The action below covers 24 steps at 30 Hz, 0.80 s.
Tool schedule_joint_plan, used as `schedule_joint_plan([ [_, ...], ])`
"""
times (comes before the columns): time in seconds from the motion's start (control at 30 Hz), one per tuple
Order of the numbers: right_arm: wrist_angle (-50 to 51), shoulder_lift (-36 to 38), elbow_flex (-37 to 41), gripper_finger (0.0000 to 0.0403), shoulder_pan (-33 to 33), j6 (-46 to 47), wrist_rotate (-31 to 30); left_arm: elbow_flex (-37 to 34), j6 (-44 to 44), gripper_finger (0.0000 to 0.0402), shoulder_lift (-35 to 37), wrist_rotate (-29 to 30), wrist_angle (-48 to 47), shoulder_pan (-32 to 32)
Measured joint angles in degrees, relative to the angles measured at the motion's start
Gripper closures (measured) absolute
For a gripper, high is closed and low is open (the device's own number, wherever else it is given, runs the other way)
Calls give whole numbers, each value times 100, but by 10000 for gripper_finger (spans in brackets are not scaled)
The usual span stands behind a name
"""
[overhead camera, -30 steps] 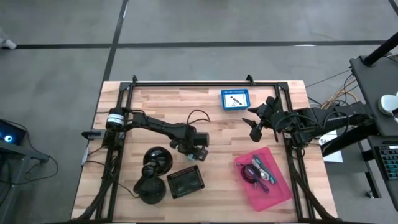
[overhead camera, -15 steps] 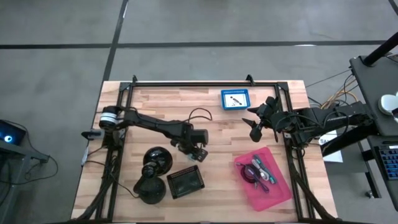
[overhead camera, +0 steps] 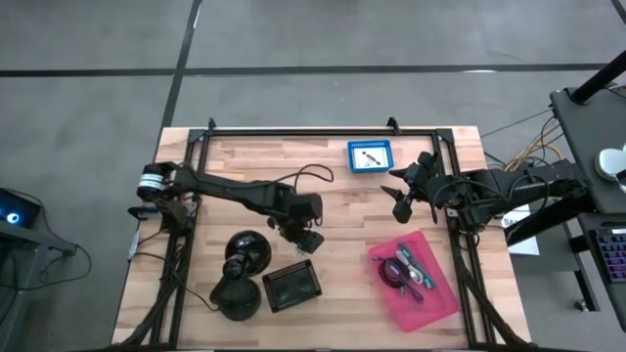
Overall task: Pick and place items into bin
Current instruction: Put the white charger adapter into the black bin
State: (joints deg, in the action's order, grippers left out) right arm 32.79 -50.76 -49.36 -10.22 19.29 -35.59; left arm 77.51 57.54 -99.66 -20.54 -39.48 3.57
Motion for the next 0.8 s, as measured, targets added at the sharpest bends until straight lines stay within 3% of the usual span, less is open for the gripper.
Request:
schedule_joint_plan([
  [0.37,-1,0,0,188,0,15,0,73,250,217,48,-54,192,341],
  [0.8,0,-2,0,188,2,2,-2,1,-267,217,-103,-58,450,682],
])
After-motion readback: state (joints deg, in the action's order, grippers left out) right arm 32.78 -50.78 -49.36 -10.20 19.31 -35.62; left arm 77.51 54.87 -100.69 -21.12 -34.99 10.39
